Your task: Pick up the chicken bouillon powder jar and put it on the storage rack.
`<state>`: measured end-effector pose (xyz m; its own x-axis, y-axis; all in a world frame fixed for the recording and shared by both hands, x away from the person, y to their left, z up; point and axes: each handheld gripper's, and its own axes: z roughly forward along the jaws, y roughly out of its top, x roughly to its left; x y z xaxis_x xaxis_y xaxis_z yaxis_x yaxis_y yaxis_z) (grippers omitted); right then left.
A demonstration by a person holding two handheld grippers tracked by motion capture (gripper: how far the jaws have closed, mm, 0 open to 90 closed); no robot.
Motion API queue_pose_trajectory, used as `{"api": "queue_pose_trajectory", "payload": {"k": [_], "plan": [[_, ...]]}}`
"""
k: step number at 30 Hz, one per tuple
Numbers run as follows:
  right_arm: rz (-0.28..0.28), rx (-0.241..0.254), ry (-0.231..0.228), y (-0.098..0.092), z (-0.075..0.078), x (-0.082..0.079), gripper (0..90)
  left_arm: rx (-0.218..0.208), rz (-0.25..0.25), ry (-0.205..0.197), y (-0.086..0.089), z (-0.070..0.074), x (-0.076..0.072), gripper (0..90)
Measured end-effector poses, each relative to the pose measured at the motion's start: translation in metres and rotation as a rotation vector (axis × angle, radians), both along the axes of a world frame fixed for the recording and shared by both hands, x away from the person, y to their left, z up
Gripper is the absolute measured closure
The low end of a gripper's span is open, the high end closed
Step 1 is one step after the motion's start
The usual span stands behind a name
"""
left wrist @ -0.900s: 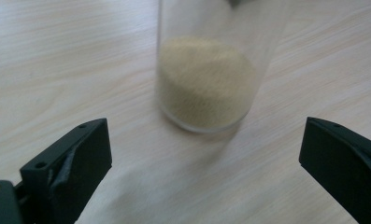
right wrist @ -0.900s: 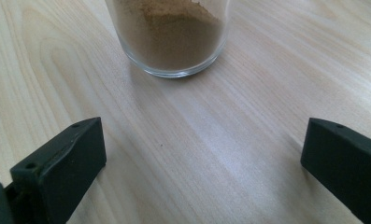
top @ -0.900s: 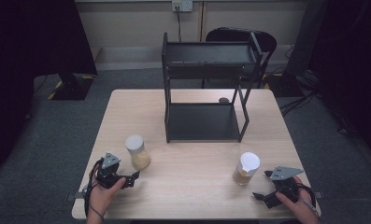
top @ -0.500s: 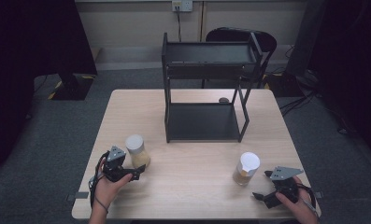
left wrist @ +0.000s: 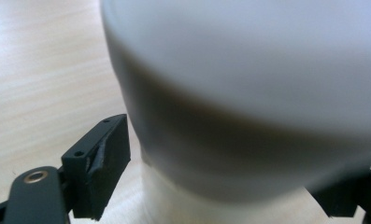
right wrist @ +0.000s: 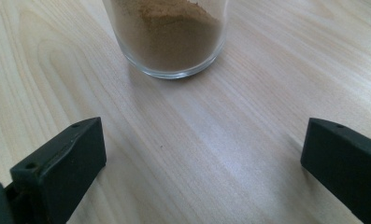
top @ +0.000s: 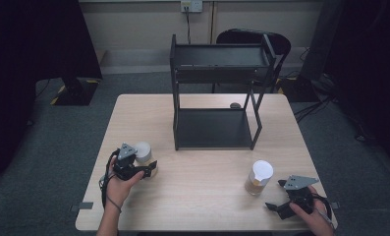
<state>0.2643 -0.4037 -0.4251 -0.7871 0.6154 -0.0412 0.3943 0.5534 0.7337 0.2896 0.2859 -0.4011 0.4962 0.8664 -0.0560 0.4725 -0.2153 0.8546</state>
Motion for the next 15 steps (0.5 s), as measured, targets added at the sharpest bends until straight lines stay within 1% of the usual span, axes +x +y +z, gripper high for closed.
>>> {"api": "queue_pose_trajectory", "payload": {"k": [1, 2, 3, 4, 5, 7, 8, 11, 14, 15], "plan": [[0.000, 0.000, 0.000, 0.000, 0.000, 0.000, 0.0, -0.009, -0.009, -0.008, 0.001, -0.001, 0.002, 21.5], [0.000, 0.000, 0.000, 0.000, 0.000, 0.000, 0.0, -0.013, -0.008, -0.013, 0.001, 0.000, 0.003, 23.4], [0.000, 0.000, 0.000, 0.000, 0.000, 0.000, 0.0, -0.019, -0.021, -0.014, 0.002, -0.001, 0.005, 24.7], [0.000, 0.000, 0.000, 0.000, 0.000, 0.000, 0.0, -0.015, -0.026, -0.024, 0.001, -0.001, 0.005, 31.5], [0.000, 0.000, 0.000, 0.000, 0.000, 0.000, 0.0, -0.013, -0.028, -0.021, 0.001, 0.001, 0.007, 32.0], [0.000, 0.000, 0.001, 0.000, 0.000, 0.000, 0.0, 0.018, -0.038, -0.020, -0.002, 0.005, 0.009, 34.0], [-0.001, 0.000, 0.000, 0.000, 0.000, 0.000, 0.0, 0.027, -0.039, -0.019, -0.003, 0.007, 0.010, 34.3], [-0.001, 0.000, 0.001, 0.000, 0.000, 0.000, 0.0, 0.044, -0.050, -0.017, -0.004, 0.010, 0.012, 34.9], [0.000, 0.000, 0.000, 0.000, 0.000, 0.000, 0.0, 0.052, -0.057, -0.006, -0.004, 0.015, 0.015, 35.3], [0.000, 0.000, 0.000, 0.000, 0.000, 0.000, 0.0, 0.043, -0.057, 0.002, -0.004, 0.016, 0.016, 35.4]]}}
